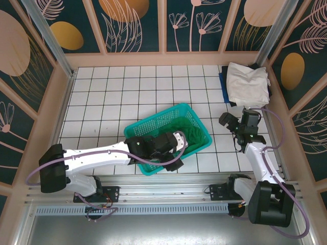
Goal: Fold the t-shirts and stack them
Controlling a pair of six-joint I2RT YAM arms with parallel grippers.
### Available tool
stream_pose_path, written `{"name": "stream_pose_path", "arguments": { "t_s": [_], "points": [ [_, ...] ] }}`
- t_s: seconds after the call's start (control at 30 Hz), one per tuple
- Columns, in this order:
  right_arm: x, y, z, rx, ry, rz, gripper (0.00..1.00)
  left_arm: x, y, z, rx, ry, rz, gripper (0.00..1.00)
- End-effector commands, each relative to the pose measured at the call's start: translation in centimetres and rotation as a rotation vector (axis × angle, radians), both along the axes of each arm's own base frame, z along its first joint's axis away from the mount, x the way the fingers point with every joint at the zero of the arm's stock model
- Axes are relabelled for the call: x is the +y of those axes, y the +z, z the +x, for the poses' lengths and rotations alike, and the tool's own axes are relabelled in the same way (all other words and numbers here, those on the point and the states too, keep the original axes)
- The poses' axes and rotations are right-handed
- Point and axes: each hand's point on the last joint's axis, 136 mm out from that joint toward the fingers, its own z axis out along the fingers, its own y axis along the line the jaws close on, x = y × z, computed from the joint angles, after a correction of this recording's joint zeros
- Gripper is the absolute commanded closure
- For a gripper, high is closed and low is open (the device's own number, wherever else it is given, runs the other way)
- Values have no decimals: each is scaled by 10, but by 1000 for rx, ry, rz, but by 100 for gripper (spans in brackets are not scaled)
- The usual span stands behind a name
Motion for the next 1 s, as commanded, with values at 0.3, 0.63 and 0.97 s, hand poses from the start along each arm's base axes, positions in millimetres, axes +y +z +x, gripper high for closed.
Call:
{"name": "stream_pose_path", "arguments": {
  "t_s": [0.3,0.63,0.97],
  "points": [
    [-3,5,8,-33,-5,39,1,-15,-45,-14,78,-108,101,37],
    [-4,-5,13,-28,-4,53,1,16,-32,60,-93,154,122,92],
    [-10,-18,20,-23,-8,69,1,112,10,208,-293,601,82,100]
  ]
}}
